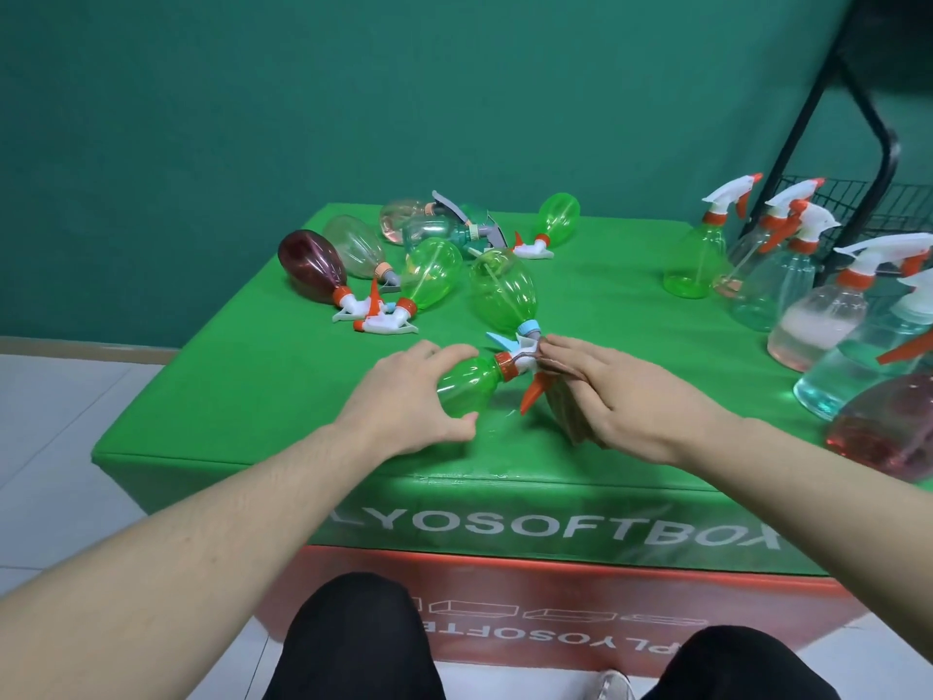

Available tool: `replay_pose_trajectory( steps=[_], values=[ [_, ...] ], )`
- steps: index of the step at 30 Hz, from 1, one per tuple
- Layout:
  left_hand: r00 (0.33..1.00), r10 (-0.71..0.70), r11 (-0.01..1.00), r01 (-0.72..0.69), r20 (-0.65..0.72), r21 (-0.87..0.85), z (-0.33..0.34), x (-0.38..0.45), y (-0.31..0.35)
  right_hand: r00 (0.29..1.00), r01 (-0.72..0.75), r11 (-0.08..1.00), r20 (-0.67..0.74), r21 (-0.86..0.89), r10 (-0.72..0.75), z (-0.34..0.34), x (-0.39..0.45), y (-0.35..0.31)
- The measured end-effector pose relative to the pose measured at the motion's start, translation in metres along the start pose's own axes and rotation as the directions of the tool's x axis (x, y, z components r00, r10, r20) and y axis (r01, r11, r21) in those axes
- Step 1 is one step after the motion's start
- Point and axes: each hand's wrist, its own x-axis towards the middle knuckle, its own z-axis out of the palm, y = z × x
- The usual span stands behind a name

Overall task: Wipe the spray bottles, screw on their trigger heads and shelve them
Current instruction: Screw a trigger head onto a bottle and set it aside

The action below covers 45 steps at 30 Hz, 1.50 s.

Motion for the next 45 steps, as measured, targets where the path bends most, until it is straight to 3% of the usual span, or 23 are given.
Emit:
replay_pose_trajectory(
  steps=[6, 19, 26, 32, 45],
  values=[
    [0.999, 0.043, 0.999, -0.043, -0.010, 0.014, 0.003, -0.001, -0.003, 0.996, 0.019, 0.992, 0.089, -0.123, -0.008, 0.003, 0.031, 0.000],
    [0.999, 0.037, 0.999, -0.037, -0.001, 0.030, 0.006, 0.002, -0.002, 0.939, -0.009, 0.986, 0.338, -0.165, 0.065, -0.005, 0.080, -0.014],
    [1.000, -0.002, 1.000, 0.002, 0.009, 0.007, 0.004, 0.001, -0.001, 0.978, 0.067, 0.976, 0.206, -0.209, -0.023, 0.000, 0.064, -0.011],
    [1.000, -0.023, 1.000, 0.023, 0.018, -0.010, 0.002, 0.005, 0.000, 0.997, 0.013, 0.985, 0.071, -0.175, 0.000, 0.009, 0.038, -0.010],
    [0.998, -0.036, 0.999, 0.036, 0.043, 0.008, 0.000, 0.009, 0.006, 0.996, 0.022, 0.938, 0.094, -0.346, 0.011, 0.018, -0.010, -0.011]
  ],
)
